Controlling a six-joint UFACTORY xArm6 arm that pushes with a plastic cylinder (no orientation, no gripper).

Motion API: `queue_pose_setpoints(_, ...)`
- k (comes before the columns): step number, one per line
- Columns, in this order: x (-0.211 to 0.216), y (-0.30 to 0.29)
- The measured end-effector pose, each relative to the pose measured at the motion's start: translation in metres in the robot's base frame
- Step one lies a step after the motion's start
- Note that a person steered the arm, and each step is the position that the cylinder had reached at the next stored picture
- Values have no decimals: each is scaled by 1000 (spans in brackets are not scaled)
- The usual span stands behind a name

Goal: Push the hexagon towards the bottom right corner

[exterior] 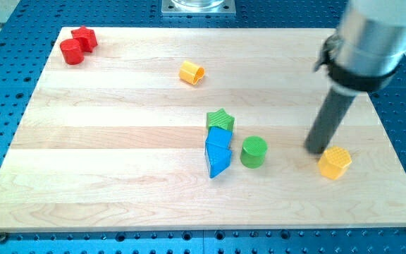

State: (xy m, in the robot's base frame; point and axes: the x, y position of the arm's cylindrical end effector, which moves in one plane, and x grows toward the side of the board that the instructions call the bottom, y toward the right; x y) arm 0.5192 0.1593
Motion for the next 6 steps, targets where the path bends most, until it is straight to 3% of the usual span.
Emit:
queue_pose_setpoints(1, 21, 16)
queue_pose_setpoints(4, 5, 54)
queue_pose_setpoints(6, 10, 25)
